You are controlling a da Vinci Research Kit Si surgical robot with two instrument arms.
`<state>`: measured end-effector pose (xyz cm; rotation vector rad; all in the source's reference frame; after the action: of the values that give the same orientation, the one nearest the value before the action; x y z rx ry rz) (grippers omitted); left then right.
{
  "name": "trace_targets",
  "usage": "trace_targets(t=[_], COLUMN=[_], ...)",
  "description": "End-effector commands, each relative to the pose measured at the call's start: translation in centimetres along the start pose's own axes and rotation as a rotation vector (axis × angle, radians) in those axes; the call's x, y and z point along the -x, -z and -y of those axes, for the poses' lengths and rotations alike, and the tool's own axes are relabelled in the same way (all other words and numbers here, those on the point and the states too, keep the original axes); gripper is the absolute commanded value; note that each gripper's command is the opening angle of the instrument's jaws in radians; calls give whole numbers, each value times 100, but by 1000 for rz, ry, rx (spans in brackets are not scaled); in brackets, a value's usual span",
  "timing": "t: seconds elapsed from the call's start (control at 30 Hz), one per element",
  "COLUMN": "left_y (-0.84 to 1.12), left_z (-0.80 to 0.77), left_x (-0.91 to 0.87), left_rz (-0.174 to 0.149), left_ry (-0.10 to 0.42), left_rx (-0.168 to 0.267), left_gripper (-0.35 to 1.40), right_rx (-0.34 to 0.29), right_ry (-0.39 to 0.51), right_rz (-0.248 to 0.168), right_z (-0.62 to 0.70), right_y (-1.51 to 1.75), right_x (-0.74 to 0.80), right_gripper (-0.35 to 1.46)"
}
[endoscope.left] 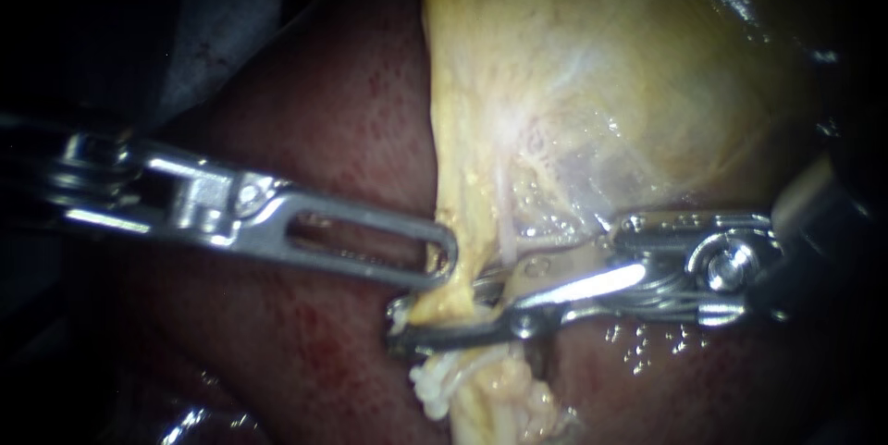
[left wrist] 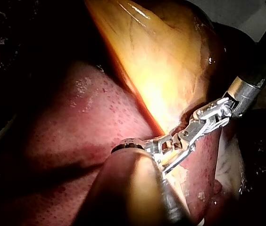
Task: Going back third clip left tube
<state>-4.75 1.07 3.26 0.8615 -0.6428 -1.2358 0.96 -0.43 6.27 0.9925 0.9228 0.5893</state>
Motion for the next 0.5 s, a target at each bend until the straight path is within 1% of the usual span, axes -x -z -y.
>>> trace_targets(t=[0.03,0.43,0.47,0.5], left_y=[0,0,0,0], left_z=[0,0,0,0], left_x=[0,-1,-1,-1], left_rz=[0,0,0,0], left_ry=[0,0,0,0], left_rx=[0,0,0,0], left_gripper=[-35,-35,-35,-35], right_rx=[0,-1,-1,-1], right_ry=[1,1,1,1], right_rz=[0,1,1,1], right_z=[0,0,0,0], right_y=[0,0,0,0], right_x=[0,0,0,0], right_gripper=[-32,-31,-28,-17])
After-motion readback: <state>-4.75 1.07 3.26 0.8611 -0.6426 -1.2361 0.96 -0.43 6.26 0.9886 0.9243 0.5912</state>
